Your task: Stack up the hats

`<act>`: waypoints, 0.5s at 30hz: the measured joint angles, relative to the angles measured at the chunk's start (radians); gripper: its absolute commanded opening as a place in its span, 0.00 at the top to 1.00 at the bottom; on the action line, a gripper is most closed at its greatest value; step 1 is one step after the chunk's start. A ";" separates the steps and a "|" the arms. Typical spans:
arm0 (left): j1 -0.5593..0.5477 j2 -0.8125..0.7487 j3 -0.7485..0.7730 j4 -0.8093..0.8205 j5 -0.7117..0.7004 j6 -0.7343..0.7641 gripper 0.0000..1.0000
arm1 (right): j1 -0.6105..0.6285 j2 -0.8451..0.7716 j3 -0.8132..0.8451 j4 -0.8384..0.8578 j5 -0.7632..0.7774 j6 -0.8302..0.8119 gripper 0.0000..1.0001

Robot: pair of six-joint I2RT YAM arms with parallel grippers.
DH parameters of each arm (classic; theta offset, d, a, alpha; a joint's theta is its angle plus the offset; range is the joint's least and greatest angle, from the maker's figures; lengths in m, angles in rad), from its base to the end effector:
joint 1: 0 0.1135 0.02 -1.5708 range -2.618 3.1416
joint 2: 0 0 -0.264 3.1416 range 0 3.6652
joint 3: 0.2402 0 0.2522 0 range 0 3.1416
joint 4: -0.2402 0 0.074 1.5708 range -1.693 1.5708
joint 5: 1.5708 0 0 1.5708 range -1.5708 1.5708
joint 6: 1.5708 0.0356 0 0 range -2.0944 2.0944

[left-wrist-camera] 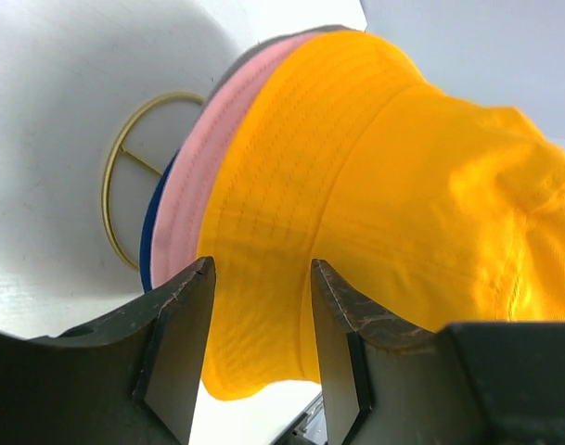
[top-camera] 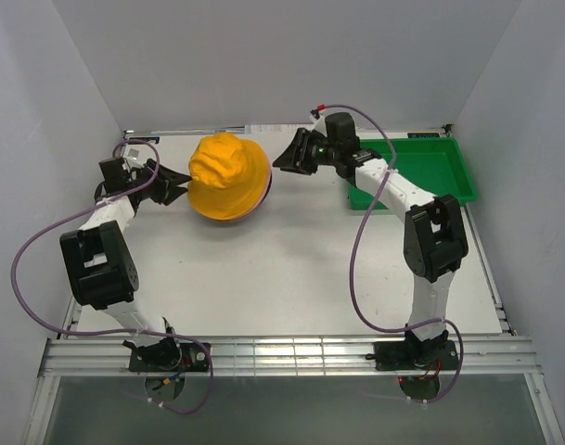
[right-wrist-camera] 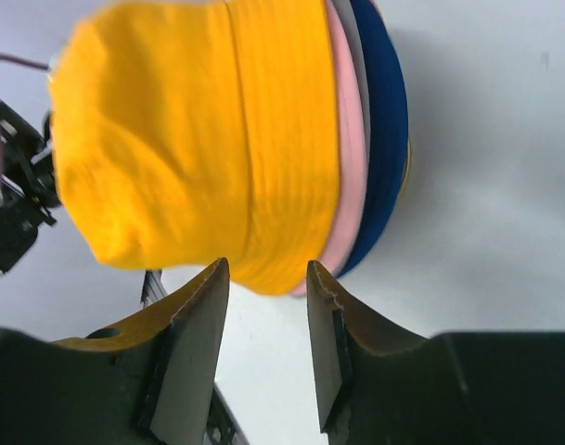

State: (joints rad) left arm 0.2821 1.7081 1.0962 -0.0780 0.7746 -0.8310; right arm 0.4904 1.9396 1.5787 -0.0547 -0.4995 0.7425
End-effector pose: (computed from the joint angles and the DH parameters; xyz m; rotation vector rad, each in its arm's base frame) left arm 0.3602 0.0785 0.2201 -0.8167 2.1269 -1.1643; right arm 0.3994 0.2326 0.2869 -0.0840 2.1699 1.2530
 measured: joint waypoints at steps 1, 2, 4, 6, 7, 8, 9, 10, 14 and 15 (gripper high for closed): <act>0.000 -0.013 -0.010 -0.003 -0.002 0.000 0.44 | -0.011 0.014 0.035 0.006 -0.010 -0.006 0.54; 0.000 -0.024 -0.015 -0.006 -0.002 0.000 0.43 | -0.021 0.033 0.072 0.018 -0.021 -0.011 0.54; 0.000 -0.048 -0.024 -0.008 -0.006 0.000 0.43 | -0.037 0.082 0.153 0.043 -0.047 -0.017 0.53; 0.000 -0.071 -0.029 -0.012 -0.008 0.000 0.43 | -0.045 0.140 0.218 0.079 -0.070 -0.016 0.53; 0.000 -0.080 -0.031 -0.013 -0.009 0.000 0.43 | -0.046 0.159 0.236 0.090 -0.077 -0.014 0.53; 0.000 -0.090 -0.033 -0.018 -0.010 0.000 0.43 | -0.046 0.186 0.254 0.103 -0.087 -0.011 0.53; 0.000 -0.100 -0.037 -0.023 -0.011 0.001 0.43 | -0.045 0.212 0.270 0.114 -0.095 -0.008 0.53; 0.000 -0.111 -0.042 -0.028 -0.014 0.002 0.43 | -0.045 0.236 0.284 0.121 -0.102 -0.003 0.53; 0.000 -0.154 -0.076 -0.058 -0.036 0.011 0.43 | -0.039 0.326 0.314 0.151 -0.119 0.020 0.52; 0.000 -0.165 -0.085 -0.066 -0.041 0.014 0.43 | -0.037 0.341 0.316 0.157 -0.122 0.026 0.52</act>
State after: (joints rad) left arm 0.2821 1.5429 1.0107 -0.1444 0.7334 -0.8169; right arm 0.4534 2.2807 1.8946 0.1024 -0.6212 0.7681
